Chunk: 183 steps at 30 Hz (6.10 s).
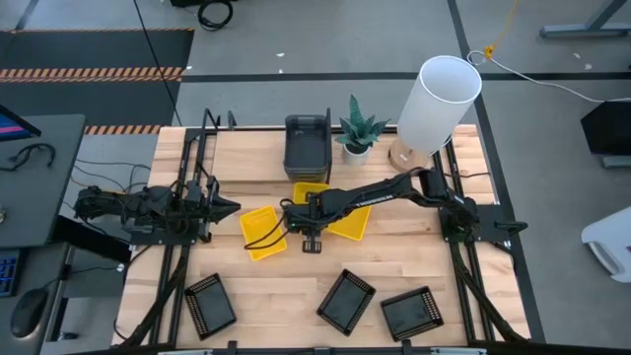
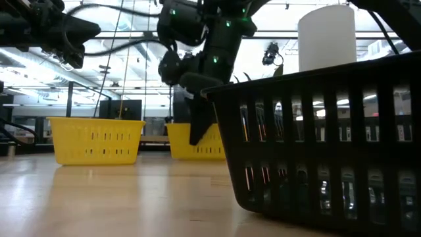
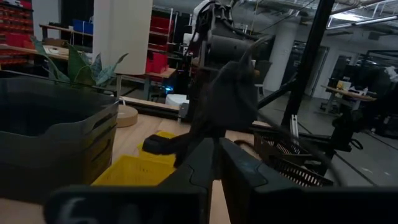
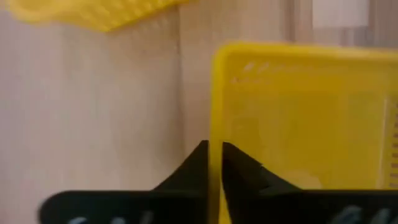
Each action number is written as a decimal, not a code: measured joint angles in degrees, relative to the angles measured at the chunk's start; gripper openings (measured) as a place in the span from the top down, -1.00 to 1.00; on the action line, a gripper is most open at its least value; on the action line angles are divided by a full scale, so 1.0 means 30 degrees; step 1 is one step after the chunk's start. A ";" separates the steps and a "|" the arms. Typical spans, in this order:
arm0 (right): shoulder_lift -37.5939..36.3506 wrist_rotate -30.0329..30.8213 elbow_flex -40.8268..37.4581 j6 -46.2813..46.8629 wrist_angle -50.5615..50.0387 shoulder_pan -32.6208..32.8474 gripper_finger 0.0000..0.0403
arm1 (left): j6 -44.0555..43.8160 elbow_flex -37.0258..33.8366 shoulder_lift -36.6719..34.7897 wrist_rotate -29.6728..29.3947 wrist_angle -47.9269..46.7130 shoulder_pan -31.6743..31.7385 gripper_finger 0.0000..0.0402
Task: Stack baskets on shelf by color
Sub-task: Stack the middle yellow bin into the right yellow bin, then stack the left yellow bin into the other yellow bins
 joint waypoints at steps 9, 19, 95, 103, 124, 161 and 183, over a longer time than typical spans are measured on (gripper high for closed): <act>0.0000 0.1535 0.3286 0.0758 -0.3998 0.1181 0.95 | 0.0004 0.0000 0.0000 -0.0004 0.0000 0.0000 0.83; -0.0007 0.2859 0.4933 0.3922 -0.8484 0.2717 0.97 | 0.0007 0.0000 0.0000 0.0000 0.0000 0.0006 0.84; -0.1246 0.1376 -0.1507 -0.0871 1.1909 0.2924 -0.08 | 0.0007 -0.0007 0.0003 -0.0003 -0.0015 0.0006 0.83; 0.1709 0.0610 0.0406 -0.2169 1.2646 0.2709 -0.07 | 0.0004 -0.0007 0.0000 -0.0007 -0.0022 0.0006 0.85; 0.4302 0.2552 0.4343 -0.4758 0.7128 0.2745 0.94 | 0.0007 -0.0007 0.0000 0.0000 0.0000 0.0002 0.84; -0.0372 0.7514 0.4083 0.7462 -1.0713 0.4674 0.96 | 0.0000 -0.0007 0.0007 0.0000 0.0000 0.0006 0.86; -0.3330 0.6077 -0.3221 0.8768 -0.3899 0.4508 0.81 | 0.0001 -0.0007 0.0007 0.0000 0.0000 0.0006 0.85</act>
